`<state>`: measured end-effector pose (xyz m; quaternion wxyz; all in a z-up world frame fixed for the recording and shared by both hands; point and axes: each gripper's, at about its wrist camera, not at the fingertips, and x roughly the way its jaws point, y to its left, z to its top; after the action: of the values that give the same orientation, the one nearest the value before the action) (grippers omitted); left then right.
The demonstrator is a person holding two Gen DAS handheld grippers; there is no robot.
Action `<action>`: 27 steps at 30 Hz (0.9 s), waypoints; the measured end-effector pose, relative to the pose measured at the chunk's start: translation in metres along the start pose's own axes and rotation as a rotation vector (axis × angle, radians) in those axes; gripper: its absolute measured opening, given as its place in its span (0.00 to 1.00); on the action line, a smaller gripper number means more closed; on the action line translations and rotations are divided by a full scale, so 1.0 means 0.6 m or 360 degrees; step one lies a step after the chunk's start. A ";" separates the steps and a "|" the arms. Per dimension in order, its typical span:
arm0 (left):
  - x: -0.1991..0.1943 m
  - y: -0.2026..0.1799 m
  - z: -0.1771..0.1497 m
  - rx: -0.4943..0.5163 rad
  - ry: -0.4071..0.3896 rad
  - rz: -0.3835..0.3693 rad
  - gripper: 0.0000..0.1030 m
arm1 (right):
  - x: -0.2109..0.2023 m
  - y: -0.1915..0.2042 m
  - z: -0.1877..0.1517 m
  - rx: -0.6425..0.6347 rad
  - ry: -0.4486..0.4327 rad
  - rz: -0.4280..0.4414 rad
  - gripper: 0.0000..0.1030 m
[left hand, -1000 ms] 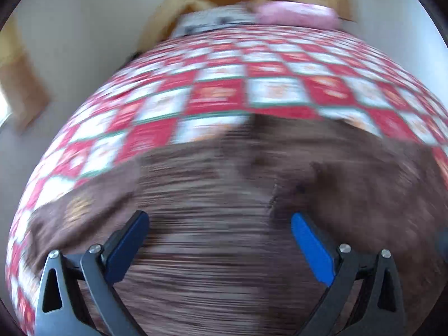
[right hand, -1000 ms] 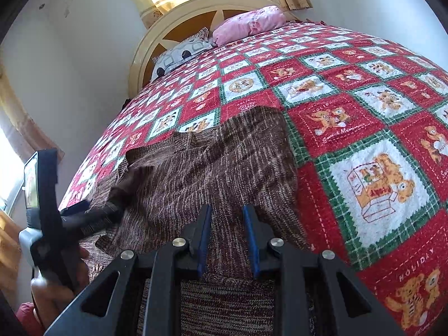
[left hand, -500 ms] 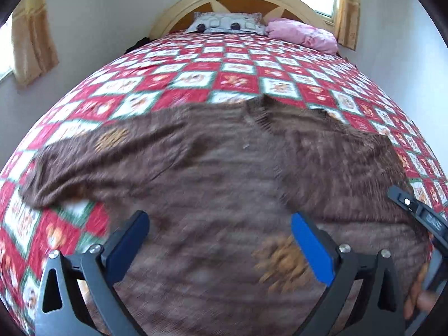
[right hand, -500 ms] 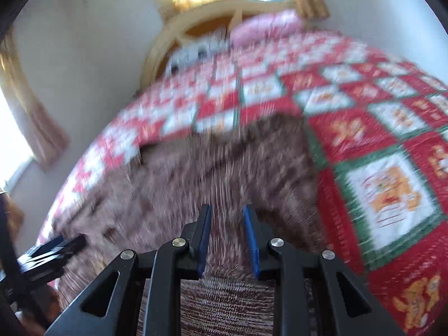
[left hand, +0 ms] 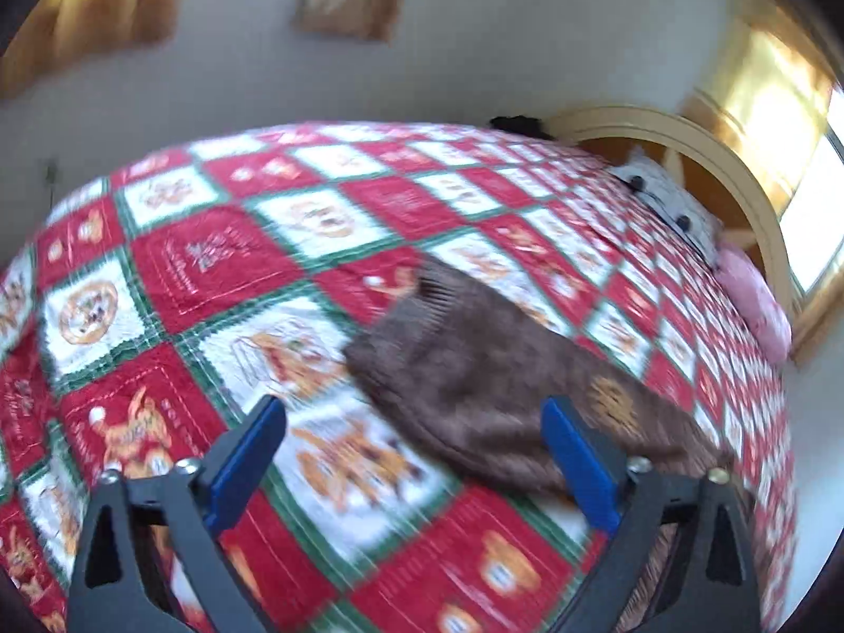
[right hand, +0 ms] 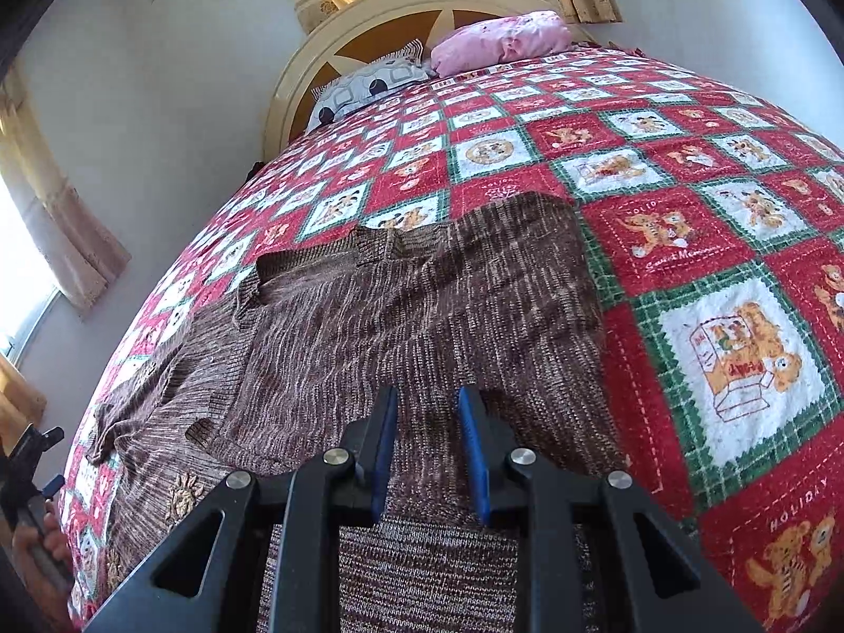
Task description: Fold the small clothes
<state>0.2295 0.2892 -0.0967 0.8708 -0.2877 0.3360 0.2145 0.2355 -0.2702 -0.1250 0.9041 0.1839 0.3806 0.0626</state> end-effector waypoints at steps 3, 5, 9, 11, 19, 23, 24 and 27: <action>0.047 0.019 0.008 -0.0043 0.0117 -0.0020 0.78 | 0.000 0.001 -0.001 -0.0001 0.0003 -0.0003 0.25; 0.060 0.016 0.007 -0.0040 0.0122 0.0004 0.78 | 0.001 0.001 -0.001 -0.0002 0.0005 -0.0006 0.25; 0.065 0.002 0.007 -0.0009 0.0093 -0.0001 0.77 | 0.003 -0.001 -0.001 -0.0004 0.0008 -0.0010 0.25; 0.068 0.005 0.009 -0.0001 0.0083 -0.0004 0.70 | 0.003 0.000 -0.001 -0.0006 0.0009 -0.0012 0.25; 0.063 0.039 0.017 -0.0063 0.0049 -0.0050 0.14 | 0.003 0.000 -0.001 -0.0001 0.0009 -0.0009 0.25; 0.062 0.035 0.023 -0.0079 0.0056 -0.0077 0.10 | 0.003 -0.001 -0.001 0.0001 0.0009 -0.0008 0.25; 0.060 0.028 0.025 -0.0061 0.0051 -0.0078 0.10 | 0.003 -0.001 -0.001 0.0002 0.0009 -0.0006 0.25; 0.052 0.008 0.028 -0.0015 0.0031 -0.0078 0.10 | 0.004 -0.001 -0.001 0.0003 0.0009 -0.0005 0.25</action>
<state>0.2561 0.3093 -0.1101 0.8711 -0.3019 0.3365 0.1919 0.2365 -0.2700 -0.1273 0.9029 0.1839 0.3836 0.0613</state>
